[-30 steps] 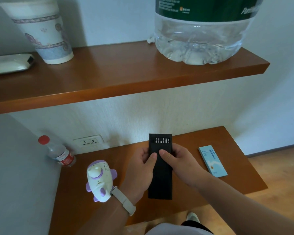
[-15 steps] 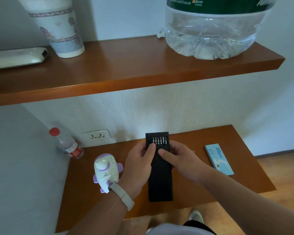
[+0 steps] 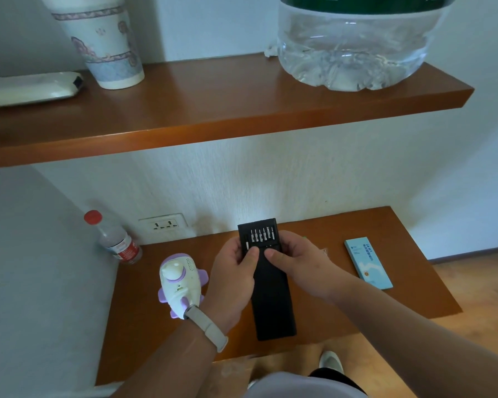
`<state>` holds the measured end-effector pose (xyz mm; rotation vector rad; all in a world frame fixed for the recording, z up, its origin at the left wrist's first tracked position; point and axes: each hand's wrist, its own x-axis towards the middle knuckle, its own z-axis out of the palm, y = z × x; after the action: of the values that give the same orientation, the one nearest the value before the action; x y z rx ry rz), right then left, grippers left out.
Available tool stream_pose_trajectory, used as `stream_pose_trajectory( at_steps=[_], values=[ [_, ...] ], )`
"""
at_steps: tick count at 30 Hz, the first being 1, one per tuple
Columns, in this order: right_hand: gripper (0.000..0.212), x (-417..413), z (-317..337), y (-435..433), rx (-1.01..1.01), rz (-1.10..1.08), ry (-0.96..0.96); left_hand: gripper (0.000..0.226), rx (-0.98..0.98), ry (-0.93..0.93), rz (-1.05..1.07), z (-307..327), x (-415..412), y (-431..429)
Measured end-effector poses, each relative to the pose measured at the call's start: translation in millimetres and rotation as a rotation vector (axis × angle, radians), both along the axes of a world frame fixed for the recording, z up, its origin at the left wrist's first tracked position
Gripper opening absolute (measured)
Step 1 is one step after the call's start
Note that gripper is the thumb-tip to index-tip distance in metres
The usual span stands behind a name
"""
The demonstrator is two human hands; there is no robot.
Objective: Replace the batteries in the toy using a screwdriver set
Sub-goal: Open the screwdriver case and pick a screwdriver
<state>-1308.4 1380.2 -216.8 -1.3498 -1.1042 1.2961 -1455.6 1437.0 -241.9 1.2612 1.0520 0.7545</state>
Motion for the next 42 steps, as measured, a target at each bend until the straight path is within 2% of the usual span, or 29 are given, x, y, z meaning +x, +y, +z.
stream_pose_trajectory(
  at_steps=[4, 9, 14, 22, 27, 32, 37, 40, 42],
  values=[
    [0.009, -1.3, -2.9, 0.8, -0.053, -0.044, -0.005, 0.015, -0.027, -0.038, 0.074, 0.9, 1.0, 0.2],
    [0.034, 1.6, -14.6, -9.3, -0.223, -0.009, -0.056, 0.015, -0.107, -0.175, 0.219, 11.1, 1.1, 9.7],
    [0.03, 9.1, -28.9, -21.1, -0.269, 0.04, -0.094, 0.018, -0.212, -0.34, 0.226, 16.3, -7.3, 18.7],
    [0.037, 27.0, -40.0, -36.8, -0.207, -0.075, -0.049, 0.024, -0.174, -0.286, 0.085, 13.9, 8.7, 16.4],
    [0.042, 46.8, -37.0, -48.3, -0.184, -0.068, -0.046, 0.033, -0.142, -0.248, 0.009, 13.5, 21.8, 18.2],
    [0.028, 67.1, -34.7, -44.4, -0.217, -0.033, -0.126, 0.027, -0.222, -0.252, 0.075, 9.8, 37.0, 21.9],
    [0.024, 93.7, -31.0, -42.8, -0.225, 0.007, -0.152, 0.032, -0.286, -0.283, 0.14, 7.1, 59.1, 19.8],
    [0.03, 107.8, -31.4, -46.5, -0.216, 0.029, -0.153, 0.041, -0.303, -0.305, 0.143, 7.9, 72.5, 18.5],
    [0.037, 117.1, -33.2, -48.3, -0.223, 0.035, -0.165, 0.036, -0.309, -0.307, 0.141, 8.2, 81.0, 16.1]
  ],
)
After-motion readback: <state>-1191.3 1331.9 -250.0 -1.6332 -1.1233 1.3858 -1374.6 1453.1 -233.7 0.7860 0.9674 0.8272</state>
